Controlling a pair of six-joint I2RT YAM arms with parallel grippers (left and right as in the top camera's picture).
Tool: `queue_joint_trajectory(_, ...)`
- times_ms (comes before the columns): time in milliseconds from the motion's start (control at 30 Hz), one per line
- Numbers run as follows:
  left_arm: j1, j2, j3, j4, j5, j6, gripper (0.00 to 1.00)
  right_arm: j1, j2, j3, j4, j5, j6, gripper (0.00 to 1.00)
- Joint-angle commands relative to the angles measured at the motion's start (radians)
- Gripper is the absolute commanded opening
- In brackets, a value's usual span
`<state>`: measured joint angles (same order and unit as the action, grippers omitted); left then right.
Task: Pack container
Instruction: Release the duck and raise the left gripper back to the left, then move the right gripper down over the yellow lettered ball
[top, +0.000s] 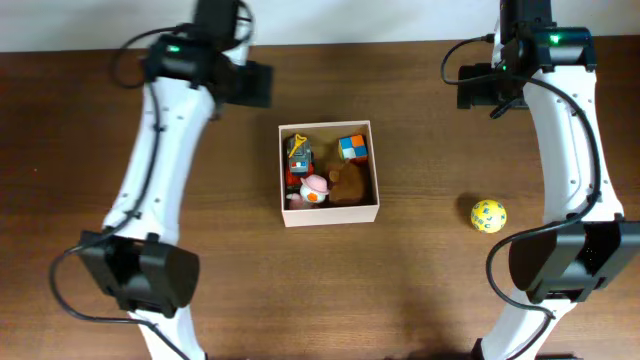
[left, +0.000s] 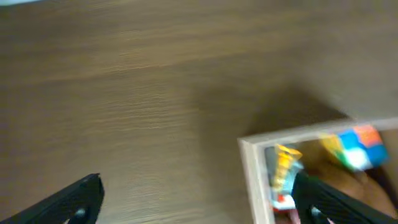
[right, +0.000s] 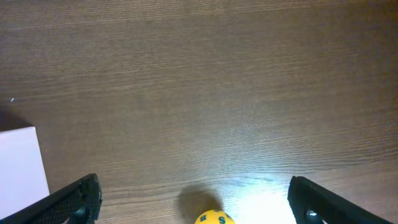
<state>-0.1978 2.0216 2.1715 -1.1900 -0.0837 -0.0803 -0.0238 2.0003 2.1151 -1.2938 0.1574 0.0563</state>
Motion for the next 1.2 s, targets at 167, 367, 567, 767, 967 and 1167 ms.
queue_joint_trajectory(167,0.126,0.006,0.015,0.008,-0.082,-0.065,0.99,-0.003,-0.004,0.017,0.002,0.012,0.007,0.99)
queue_joint_trajectory(367,0.171,0.006,0.015,-0.012,-0.078,-0.065,0.99,-0.003,-0.004,0.017,0.002,0.012,0.007,0.99)
queue_joint_trajectory(567,0.17,0.006,0.015,-0.015,-0.078,-0.065,0.99,-0.003,-0.004,0.017,0.012,0.012,0.007,0.99)
queue_joint_trajectory(767,0.17,0.006,0.015,-0.015,-0.078,-0.065,0.99,-0.004,-0.004,0.017,-0.066,0.01,-0.031,0.99)
queue_joint_trajectory(967,0.17,0.006,0.015,-0.015,-0.078,-0.065,0.99,-0.011,-0.004,0.017,-0.239,0.02,0.038,0.99)
queue_joint_trajectory(1167,0.17,0.006,0.015,-0.015,-0.078,-0.065,0.99,-0.014,-0.004,0.016,-0.322,0.011,0.076,0.99)
